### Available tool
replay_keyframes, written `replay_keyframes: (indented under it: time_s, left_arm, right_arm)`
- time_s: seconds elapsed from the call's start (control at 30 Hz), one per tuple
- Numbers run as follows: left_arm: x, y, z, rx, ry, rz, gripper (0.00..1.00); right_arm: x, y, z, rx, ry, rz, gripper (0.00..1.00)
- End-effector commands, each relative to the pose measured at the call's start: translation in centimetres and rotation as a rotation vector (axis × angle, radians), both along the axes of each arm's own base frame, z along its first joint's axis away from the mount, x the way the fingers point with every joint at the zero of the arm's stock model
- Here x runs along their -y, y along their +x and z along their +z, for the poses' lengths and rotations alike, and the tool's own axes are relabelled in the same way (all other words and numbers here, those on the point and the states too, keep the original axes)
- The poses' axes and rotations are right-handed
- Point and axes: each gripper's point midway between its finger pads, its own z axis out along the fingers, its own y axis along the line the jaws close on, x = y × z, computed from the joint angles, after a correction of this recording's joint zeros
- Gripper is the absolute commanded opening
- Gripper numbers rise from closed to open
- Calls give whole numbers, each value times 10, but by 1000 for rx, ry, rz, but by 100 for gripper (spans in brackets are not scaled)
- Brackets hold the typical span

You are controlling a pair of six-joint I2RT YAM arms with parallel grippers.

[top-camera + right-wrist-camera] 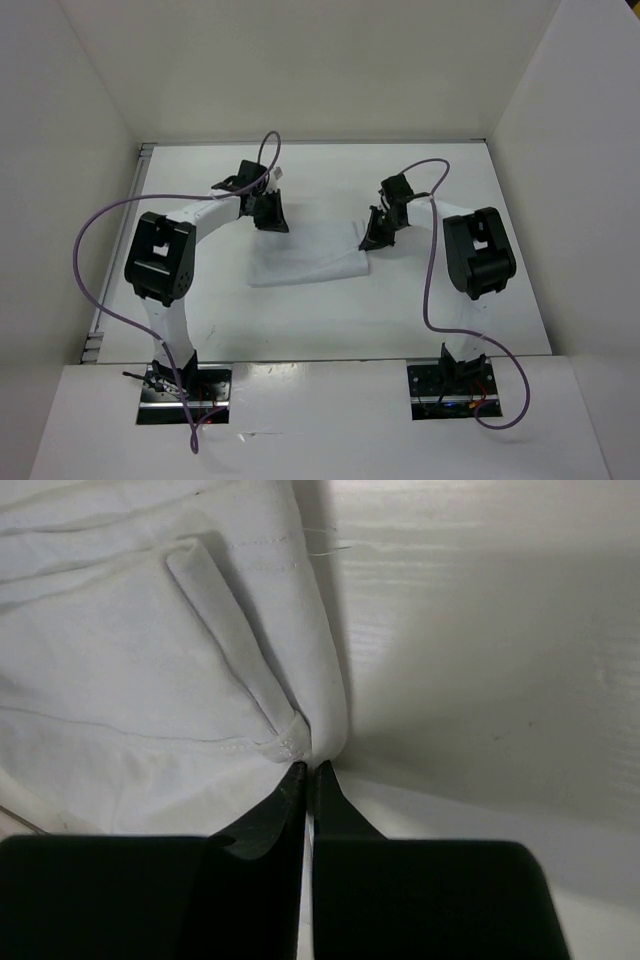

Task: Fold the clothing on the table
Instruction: Fold the skirt

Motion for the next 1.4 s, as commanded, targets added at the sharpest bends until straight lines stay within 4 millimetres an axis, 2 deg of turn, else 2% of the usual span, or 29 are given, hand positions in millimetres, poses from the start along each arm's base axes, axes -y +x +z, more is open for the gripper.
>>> replay_keyframes:
  time_s: [0.0, 0.17, 0.2, 0.23, 0.27, 0.33, 0.4, 0.47, 0.5, 0.6, 0.67, 0.7, 0.73, 0.77, 0.8, 0.87, 0.9, 0.97, 1.0, 1.1, 1.13, 1.3, 1.37]
  left_arm:
    - [15, 33, 15, 92, 2, 16, 12]
    - [36, 41, -1, 67, -2, -3, 12]
    - [42, 40, -1, 61, 0, -15, 12]
    - [41, 36, -11, 34, 10, -15, 12]
    - [48, 36, -8, 44, 6, -29, 12]
    - [53, 30, -17, 14, 17, -42, 12]
    - [61, 25, -17, 14, 17, -62, 12]
    - [58, 24, -23, 17, 53, -48, 12]
    - [55, 21, -32, 0, 73, -42, 12]
    - [50, 26, -39, 8, 99, -13, 12]
    - [51, 31, -31, 30, 98, -7, 12]
    - [52, 38, -9, 83, 89, -7, 12]
    - [52, 39, 5, 108, 78, -5, 12]
    - [52, 41, 19, 140, 69, -11, 16]
    - [54, 41, 52, 198, 35, -13, 21]
    - [52, 33, 73, 226, 28, -35, 30]
    - [50, 23, 87, 228, 21, -57, 30]
    - [50, 7, 91, 195, 12, -97, 30]
    - [47, -7, 89, 153, 15, -120, 21]
    - [55, -39, 85, 73, -36, -196, 5]
    - [57, -57, 74, 25, -44, -232, 0]
    - [58, -98, 59, -82, -80, -348, 0]
    - [58, -106, 52, -111, -90, -380, 0]
  right_arm:
    - [11, -11, 11, 13, -40, -25, 0]
    - [13, -14, 23, 28, -44, -29, 0]
    - [13, -14, 23, 28, -44, -29, 0]
    - [13, -14, 23, 28, -44, -29, 0]
    - [13, -14, 23, 28, -44, -29, 0]
    - [13, -11, 25, 41, -44, -22, 0]
    - [12, -8, 29, 51, -41, -22, 0]
    - [13, -11, 25, 34, -46, -22, 0]
    - [13, -11, 25, 33, -46, -22, 0]
    - [13, -11, 24, 37, -49, -14, 0]
    - [13, -11, 24, 37, -49, -14, 0]
    - [12, -12, 22, 26, -44, -10, 0]
    - [12, -12, 22, 26, -43, -10, 0]
    - [12, -12, 22, 26, -43, -10, 0]
    - [12, -12, 21, 30, -46, -2, 0]
    - [12, -12, 21, 30, -46, -2, 0]
    - [12, -12, 21, 30, -46, -2, 0]
    - [11, -13, 22, 28, -38, 2, 0]
    - [11, -13, 22, 28, -38, 2, 0]
    - [10, -10, 25, 37, -36, 2, 0]
    - [9, -7, 28, 46, -33, 2, 0]
    - [12, -3, 33, 52, -35, 0, 0]
    - [12, -2, 35, 52, -35, 0, 0]
